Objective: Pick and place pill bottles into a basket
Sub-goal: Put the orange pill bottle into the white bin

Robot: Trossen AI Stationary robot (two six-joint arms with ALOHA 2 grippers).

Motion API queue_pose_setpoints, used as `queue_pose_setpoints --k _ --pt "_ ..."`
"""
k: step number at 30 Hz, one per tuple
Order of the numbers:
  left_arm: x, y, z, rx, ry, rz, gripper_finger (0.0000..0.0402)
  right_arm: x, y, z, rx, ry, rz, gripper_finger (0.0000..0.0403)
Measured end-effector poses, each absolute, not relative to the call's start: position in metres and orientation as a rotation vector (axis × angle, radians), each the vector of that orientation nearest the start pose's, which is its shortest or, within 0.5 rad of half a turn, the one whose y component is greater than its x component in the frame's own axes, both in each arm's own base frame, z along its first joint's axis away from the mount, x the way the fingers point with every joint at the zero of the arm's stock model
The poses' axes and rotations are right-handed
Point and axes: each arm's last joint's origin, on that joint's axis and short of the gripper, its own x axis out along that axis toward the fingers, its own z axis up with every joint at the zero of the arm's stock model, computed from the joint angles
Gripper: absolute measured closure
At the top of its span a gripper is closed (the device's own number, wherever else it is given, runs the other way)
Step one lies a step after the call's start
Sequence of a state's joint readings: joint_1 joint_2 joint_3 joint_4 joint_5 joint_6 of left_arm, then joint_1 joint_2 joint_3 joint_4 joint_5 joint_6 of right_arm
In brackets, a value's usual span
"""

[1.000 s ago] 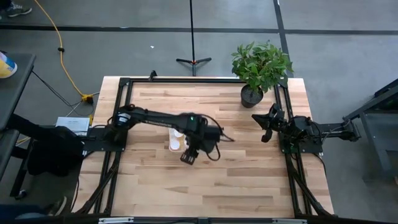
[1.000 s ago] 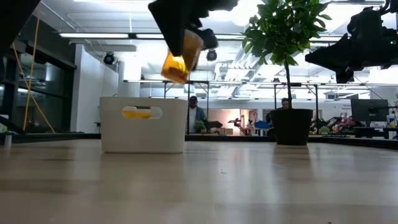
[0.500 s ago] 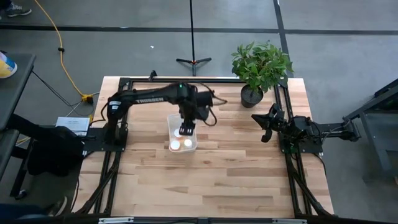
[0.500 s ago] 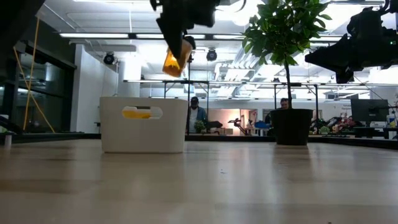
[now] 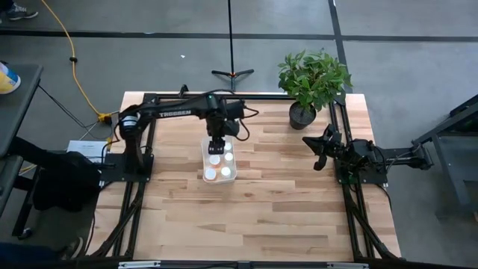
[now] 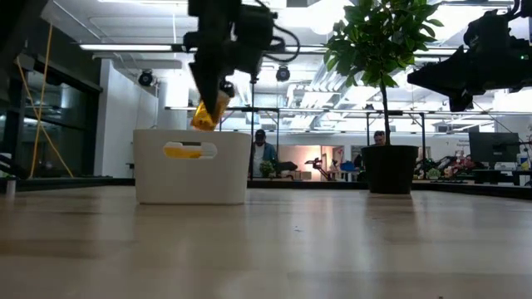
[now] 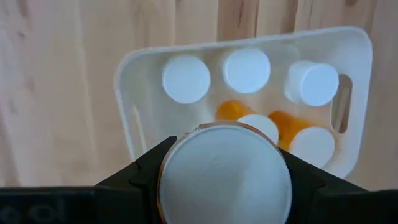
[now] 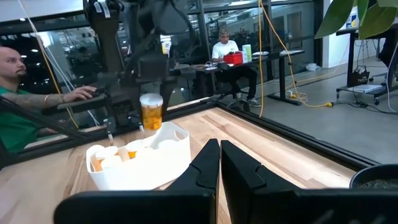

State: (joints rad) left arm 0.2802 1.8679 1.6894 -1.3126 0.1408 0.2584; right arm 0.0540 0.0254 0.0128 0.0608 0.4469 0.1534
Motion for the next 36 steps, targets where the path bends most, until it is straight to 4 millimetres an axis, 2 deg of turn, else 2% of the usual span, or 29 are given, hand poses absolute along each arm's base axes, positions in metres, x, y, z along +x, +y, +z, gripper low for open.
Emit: queue_pose_setpoints --k 4,12,20,23,29,36 --pt "0.334 0.092 0.26 -0.097 1.427 -0.059 0.017 0.096 -0.007 0.172 0.163 -0.077 -0.389 0.0396" --pt "0.326 0.091 0.225 -0.114 1.453 -0.013 0.0163 0.096 -0.007 0.172 0.164 -0.077 -0.39 0.0396" --pt "0.33 0.092 0.207 -0.101 1.372 0.001 0.017 0.096 -0.007 0.172 0.168 -0.078 -0.392 0.0396" --pt "0.328 0.091 0.198 -0.106 1.374 0.005 0.016 0.096 -0.007 0.172 0.169 -0.078 -0.392 0.0396" --pt "0.324 0.09 0.191 -0.109 1.392 -0.006 0.0131 0.096 -0.007 0.172 0.169 -0.079 -0.391 0.0396" --pt "0.321 0.09 0.194 -0.1 1.396 0.004 0.0131 0.096 -0.007 0.172 0.168 -0.079 -0.392 0.0396"
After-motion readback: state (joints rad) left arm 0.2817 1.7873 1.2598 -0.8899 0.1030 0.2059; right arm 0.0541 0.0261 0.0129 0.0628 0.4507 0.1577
